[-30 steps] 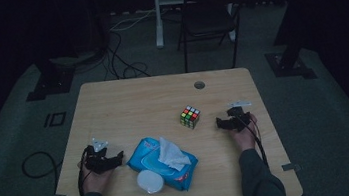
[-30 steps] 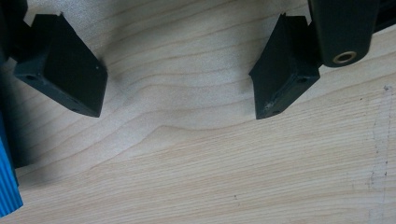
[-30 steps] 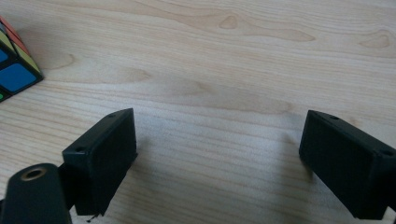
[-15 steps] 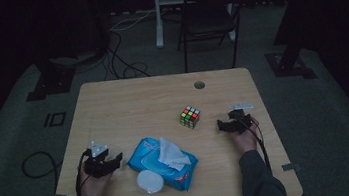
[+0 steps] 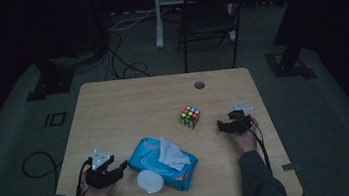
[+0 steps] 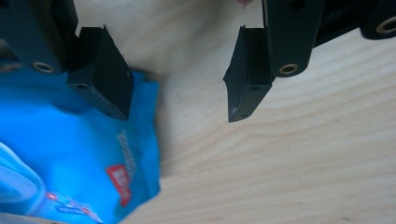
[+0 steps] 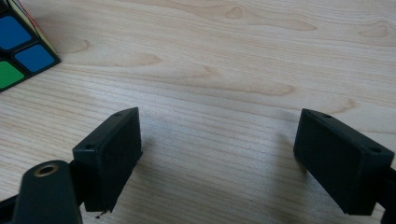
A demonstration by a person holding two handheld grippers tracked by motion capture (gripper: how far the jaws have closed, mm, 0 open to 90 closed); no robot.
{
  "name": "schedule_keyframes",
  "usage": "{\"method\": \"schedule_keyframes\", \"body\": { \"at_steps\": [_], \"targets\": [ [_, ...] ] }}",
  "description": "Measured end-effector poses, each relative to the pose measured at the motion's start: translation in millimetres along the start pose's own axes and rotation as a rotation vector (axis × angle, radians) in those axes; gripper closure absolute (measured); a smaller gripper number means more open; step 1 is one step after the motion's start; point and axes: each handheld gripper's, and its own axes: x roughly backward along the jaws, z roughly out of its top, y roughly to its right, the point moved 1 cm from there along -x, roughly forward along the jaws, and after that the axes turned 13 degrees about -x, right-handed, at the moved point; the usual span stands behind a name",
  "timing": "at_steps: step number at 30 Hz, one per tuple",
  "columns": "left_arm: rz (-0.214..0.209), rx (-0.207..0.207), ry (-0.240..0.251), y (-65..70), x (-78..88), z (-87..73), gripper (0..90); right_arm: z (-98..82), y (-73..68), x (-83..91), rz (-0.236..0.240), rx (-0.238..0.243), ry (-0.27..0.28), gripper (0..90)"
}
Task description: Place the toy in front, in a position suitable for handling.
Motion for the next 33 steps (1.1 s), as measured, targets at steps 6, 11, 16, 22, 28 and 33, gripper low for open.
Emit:
{"method": "schedule_keyframes", "body": {
  "at_steps": [6,11,16,22,28,33],
  "targets": [
    [-0.026,-0.014,-0.006,9.5,5.6,-4.6,43.8,-0.1,0.1,0.1,0.000,0.001,0.000,14.8],
    [-0.011,-0.068,-0.045,13.4,-4.7,-1.6,50.9,-0.1,0.0,0.1,0.000,0.001,0.000,14.8],
    [-0.027,-0.112,-0.058,14.6,-18.7,4.9,66.2,-0.1,0.0,0.1,0.000,0.001,0.001,14.8],
    [-0.052,-0.152,-0.077,15.2,-24.1,6.8,84.9,-0.1,0.0,0.1,0.000,0.001,0.001,14.8],
    [-0.040,-0.127,-0.082,2.1,-27.4,7.7,87.5,-0.1,0.0,0.1,0.001,0.001,0.000,14.8],
    [-0.042,-0.072,-0.087,-24.6,-34.7,9.2,80.0,-0.1,0.0,0.1,0.001,0.001,0.000,14.8]
  ]
}}
